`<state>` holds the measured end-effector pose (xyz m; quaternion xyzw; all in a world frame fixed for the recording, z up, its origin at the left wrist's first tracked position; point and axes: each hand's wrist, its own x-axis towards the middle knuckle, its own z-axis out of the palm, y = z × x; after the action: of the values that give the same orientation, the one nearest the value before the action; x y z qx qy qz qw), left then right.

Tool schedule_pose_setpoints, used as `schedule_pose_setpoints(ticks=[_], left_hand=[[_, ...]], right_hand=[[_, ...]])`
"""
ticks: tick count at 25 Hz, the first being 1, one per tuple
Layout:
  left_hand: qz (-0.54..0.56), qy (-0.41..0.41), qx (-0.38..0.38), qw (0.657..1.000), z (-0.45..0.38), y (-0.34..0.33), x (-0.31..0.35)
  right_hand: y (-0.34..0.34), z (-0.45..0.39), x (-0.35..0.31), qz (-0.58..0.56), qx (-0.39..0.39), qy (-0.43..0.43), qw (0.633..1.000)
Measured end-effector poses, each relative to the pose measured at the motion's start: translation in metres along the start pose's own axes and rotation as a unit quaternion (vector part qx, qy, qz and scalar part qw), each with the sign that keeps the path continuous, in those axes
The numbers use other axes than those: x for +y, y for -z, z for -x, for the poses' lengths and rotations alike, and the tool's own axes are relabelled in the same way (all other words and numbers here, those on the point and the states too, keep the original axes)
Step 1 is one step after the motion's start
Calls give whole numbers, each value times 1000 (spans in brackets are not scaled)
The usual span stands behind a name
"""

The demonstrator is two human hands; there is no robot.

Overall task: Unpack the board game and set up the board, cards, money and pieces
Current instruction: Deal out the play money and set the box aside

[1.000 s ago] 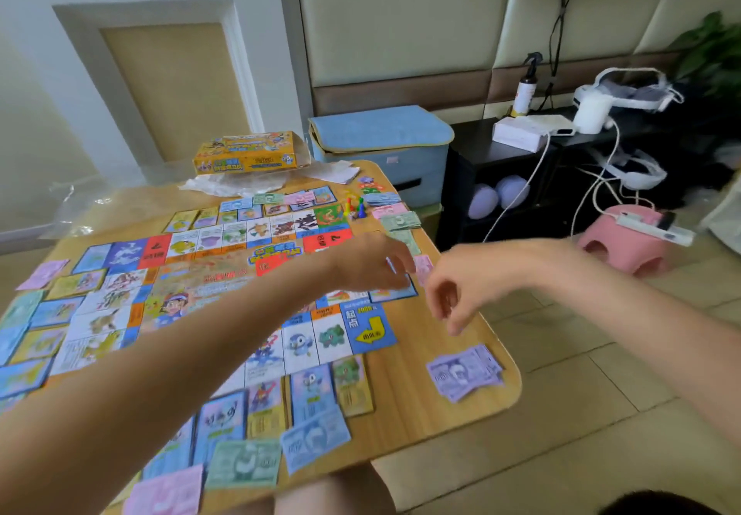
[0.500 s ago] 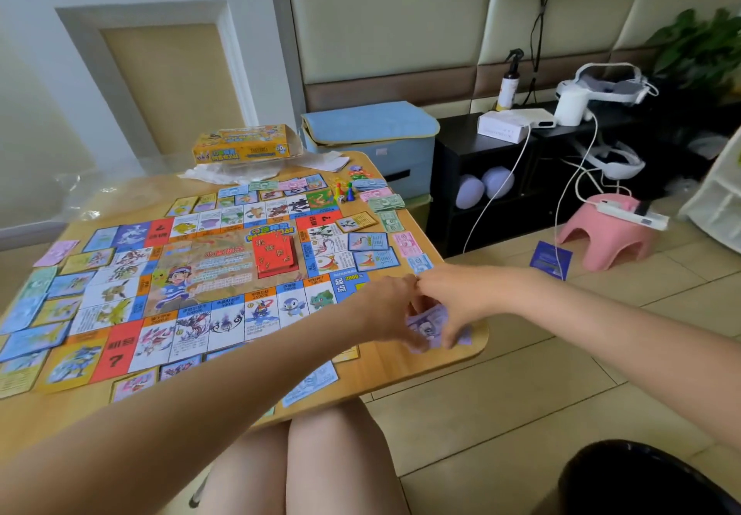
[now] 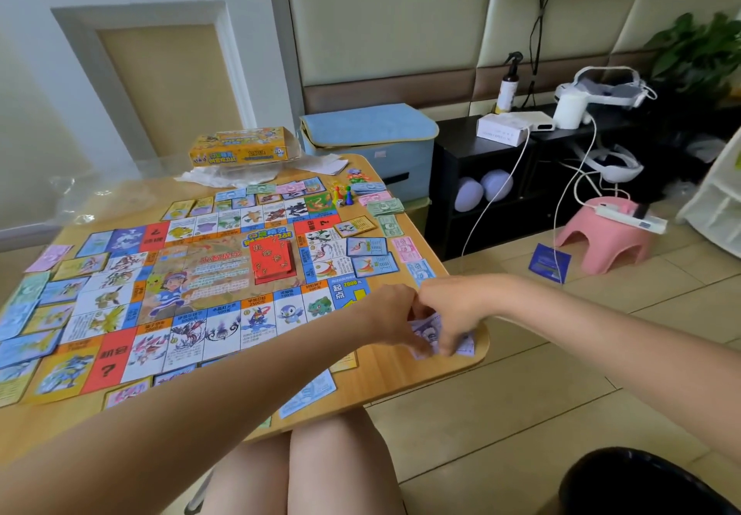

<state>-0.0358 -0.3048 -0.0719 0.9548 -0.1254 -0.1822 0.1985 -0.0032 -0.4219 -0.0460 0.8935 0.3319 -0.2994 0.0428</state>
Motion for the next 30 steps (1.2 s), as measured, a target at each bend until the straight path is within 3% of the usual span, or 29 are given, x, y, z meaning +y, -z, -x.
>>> schedule_pose_setpoints(ticks=[3, 5, 6, 7, 9, 11, 14, 16, 18, 21, 23, 28, 30], left_hand=[[20, 4, 16, 1000, 0, 14, -7], [203, 44, 77, 975, 0, 37, -17], [348, 69, 101, 929, 0, 49, -23], [487, 80, 96, 864, 0, 59, -28], [659, 64, 37, 748, 0, 67, -33], [707, 31, 3, 706, 0, 66, -35], [693, 38, 32, 719, 0, 68, -42], [671, 51, 58, 737, -3, 73, -49], [615, 74, 86, 781, -7, 76, -53], [547, 68, 90, 829, -11, 75, -47], [540, 64, 85, 835, -13, 72, -42], [570, 91, 87, 812, -16, 62, -43], [533, 118, 111, 830, -16, 60, -50]], right_hand=[[6, -2, 8, -31, 0, 9, 999], [19, -2, 15, -157, 106, 34, 981], [25, -4, 16, -265, 185, 45, 945], [29, -6, 15, -383, 252, 57, 887], [37, -14, 5, -520, 307, 91, 792], [39, -26, -7, -507, 322, 111, 792], [46, -34, -9, -351, 355, 70, 864], [50, -34, -2, -385, 356, 54, 850], [53, -33, 5, -469, 350, 46, 809], [56, -32, 13, -478, 332, 11, 813], [57, -31, 16, -482, 316, 2, 818], [54, -27, 28, -523, 264, -2, 811], [45, -21, 32, -487, 201, -31, 850]])
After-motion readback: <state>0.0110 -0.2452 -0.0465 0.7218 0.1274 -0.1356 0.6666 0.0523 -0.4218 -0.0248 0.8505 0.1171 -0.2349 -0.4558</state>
